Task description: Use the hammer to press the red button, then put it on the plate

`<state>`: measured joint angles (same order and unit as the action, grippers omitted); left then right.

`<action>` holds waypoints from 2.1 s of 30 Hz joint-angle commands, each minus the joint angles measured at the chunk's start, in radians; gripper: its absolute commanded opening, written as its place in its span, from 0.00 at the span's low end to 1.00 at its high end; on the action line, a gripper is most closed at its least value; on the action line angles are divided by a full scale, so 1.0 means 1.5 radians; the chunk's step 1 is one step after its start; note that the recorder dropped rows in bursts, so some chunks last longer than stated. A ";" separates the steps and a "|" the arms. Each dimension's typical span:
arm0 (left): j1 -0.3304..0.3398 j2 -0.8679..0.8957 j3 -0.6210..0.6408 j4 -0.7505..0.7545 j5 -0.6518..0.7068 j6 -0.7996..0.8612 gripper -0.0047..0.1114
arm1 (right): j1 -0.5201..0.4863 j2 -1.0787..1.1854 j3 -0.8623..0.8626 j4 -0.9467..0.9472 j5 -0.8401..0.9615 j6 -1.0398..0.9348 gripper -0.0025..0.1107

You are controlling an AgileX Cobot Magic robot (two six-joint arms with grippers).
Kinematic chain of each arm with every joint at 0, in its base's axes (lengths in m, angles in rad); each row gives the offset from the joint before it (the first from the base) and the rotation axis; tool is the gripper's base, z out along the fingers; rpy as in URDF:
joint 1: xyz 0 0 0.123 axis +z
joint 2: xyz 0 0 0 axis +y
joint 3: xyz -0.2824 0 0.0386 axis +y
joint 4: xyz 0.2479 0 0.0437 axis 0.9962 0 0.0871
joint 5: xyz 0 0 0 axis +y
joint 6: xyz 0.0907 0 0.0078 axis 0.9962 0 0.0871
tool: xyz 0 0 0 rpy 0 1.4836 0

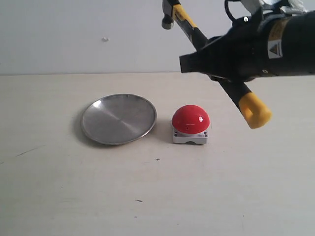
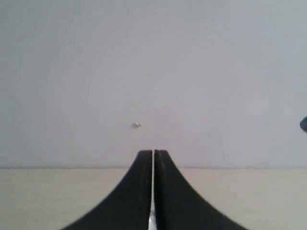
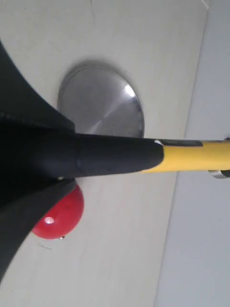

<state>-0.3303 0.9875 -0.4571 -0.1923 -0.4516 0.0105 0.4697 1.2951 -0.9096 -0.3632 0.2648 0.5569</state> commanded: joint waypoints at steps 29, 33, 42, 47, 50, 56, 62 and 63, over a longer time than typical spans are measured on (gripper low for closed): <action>0.002 -0.558 0.298 -0.008 0.345 0.020 0.04 | -0.074 -0.047 0.237 0.063 -0.268 -0.054 0.02; 0.002 -0.558 0.305 -0.004 0.374 0.026 0.04 | -0.113 -0.032 0.237 0.143 -0.299 -0.128 0.02; 0.002 -0.558 0.305 -0.001 0.415 0.027 0.04 | -0.113 0.086 0.237 0.175 -0.348 -0.142 0.02; 0.002 -0.558 0.305 -0.001 0.415 0.026 0.04 | -0.113 0.128 0.237 0.186 -0.371 -0.142 0.02; 0.002 -0.558 0.305 -0.001 0.415 0.026 0.04 | -0.113 0.115 0.237 0.186 -0.366 -0.142 0.02; 0.002 -0.558 0.305 -0.001 0.415 0.027 0.04 | -0.112 0.013 0.237 0.186 -0.291 -0.142 0.02; 0.002 -0.558 0.305 -0.001 0.415 0.027 0.04 | -0.112 -0.040 0.237 0.183 -0.195 -0.164 0.02; 0.002 -0.558 0.305 -0.001 0.415 0.027 0.04 | -0.112 -0.040 0.237 0.183 -0.190 -0.164 0.02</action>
<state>-0.3303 0.1551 -0.0024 -0.1923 0.1756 0.0486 0.3031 1.2542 -0.5436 -0.0843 0.0000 0.3324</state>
